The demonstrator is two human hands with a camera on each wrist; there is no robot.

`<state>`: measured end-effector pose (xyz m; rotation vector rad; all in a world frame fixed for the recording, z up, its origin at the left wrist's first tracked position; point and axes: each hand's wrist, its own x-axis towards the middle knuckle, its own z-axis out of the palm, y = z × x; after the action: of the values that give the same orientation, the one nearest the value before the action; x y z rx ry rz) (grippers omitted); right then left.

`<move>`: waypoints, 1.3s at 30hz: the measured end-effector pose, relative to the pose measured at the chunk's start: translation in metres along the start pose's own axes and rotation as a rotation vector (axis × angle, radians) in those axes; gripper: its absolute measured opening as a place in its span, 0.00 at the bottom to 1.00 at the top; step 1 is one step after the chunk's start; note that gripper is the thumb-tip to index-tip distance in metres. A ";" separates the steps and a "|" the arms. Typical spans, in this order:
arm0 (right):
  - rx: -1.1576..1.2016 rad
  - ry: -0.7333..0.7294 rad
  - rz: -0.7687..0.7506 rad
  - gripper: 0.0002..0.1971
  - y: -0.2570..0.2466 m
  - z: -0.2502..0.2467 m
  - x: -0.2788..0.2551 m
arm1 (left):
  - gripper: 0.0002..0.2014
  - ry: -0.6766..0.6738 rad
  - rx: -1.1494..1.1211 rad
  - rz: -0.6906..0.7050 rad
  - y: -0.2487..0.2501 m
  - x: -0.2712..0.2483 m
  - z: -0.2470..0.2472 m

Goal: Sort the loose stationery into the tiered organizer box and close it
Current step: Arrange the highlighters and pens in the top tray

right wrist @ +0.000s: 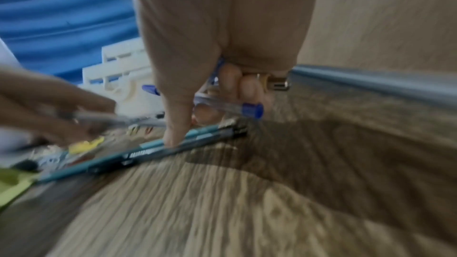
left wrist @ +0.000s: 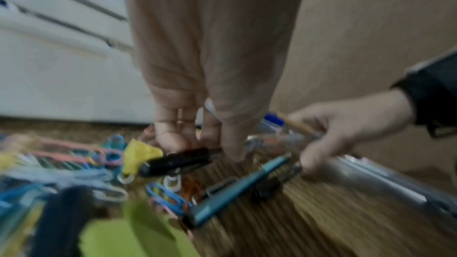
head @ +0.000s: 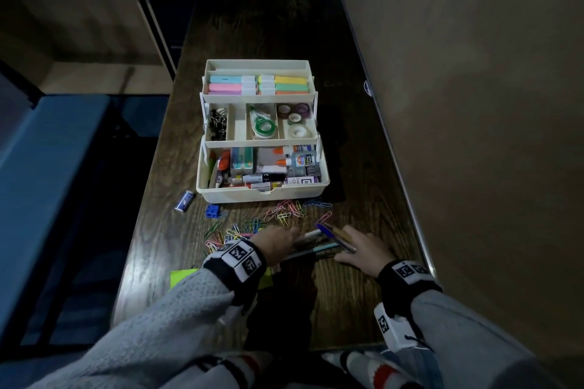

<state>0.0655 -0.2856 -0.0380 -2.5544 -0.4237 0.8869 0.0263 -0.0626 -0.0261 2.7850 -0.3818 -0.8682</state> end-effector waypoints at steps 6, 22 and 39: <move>-0.246 -0.053 0.019 0.18 -0.009 0.004 0.016 | 0.14 0.179 -0.053 -0.117 -0.039 -0.042 -0.010; -0.932 -0.126 -0.204 0.21 -0.033 0.007 0.033 | 0.11 0.717 -0.664 -0.444 -0.124 -0.157 -0.003; -1.075 -0.008 -0.314 0.29 -0.018 0.020 0.030 | 0.10 0.465 -0.600 -0.440 -0.086 -0.106 0.027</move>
<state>0.0723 -0.2519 -0.0596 -3.2116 -1.6088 0.6207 -0.0582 0.0480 -0.0148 2.3991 0.5004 -0.2938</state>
